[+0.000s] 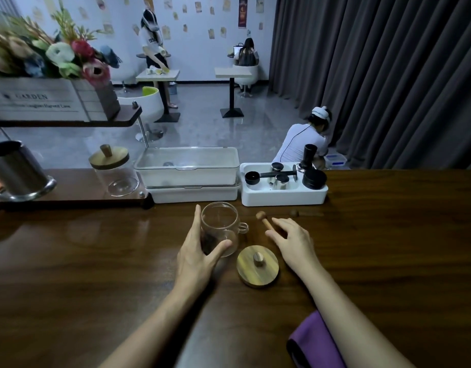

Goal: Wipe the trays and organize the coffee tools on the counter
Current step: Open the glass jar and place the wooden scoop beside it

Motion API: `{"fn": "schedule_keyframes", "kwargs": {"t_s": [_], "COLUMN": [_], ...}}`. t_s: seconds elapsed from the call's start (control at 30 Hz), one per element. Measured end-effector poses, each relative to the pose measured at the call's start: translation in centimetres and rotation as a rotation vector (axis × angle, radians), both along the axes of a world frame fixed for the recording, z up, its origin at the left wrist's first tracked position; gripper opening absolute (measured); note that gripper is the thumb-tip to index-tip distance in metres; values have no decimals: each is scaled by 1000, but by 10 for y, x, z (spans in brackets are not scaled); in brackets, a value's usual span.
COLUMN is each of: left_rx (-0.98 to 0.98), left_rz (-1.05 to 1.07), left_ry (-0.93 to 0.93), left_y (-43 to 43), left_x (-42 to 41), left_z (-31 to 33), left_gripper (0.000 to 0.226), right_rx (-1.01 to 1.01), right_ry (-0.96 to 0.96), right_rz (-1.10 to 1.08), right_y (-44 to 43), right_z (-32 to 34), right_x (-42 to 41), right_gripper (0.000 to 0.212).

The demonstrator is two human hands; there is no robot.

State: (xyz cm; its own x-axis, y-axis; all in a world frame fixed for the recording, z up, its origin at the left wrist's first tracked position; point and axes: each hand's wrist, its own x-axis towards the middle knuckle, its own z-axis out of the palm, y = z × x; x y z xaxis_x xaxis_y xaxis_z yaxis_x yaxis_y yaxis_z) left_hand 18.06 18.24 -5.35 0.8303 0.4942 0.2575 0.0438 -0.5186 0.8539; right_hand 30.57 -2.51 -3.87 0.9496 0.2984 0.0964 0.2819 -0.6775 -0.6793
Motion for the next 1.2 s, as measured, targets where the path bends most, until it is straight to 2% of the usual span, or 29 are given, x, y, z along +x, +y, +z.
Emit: {"fn": "schedule_keyframes", "kwargs": {"t_s": [0.13,0.3,0.47,0.83,1.2], "left_rx": [21,22,27,3,-3], "left_rz": [9,13,0,-13,-26], "left_ry": [3,12,18,10,-3], "left_y": [1,1,-1,1,2], "left_x": [0,1,1,0,1], "left_z": [-1,-1,1,0,-1], "left_gripper": [109,108,107,108,106], "right_rx": [-128,-58,-46,-109,-65], "right_ry": [-31,-102,-167,-213,-151], "right_rz": [-34,-87,-84,-34,-1], "right_y": [9,8,9,10,7], "right_z": [-18,-27,-26,-26,-26], "right_x": [14,17,17,17,18], "right_gripper": [47,25,14,10,12]}}
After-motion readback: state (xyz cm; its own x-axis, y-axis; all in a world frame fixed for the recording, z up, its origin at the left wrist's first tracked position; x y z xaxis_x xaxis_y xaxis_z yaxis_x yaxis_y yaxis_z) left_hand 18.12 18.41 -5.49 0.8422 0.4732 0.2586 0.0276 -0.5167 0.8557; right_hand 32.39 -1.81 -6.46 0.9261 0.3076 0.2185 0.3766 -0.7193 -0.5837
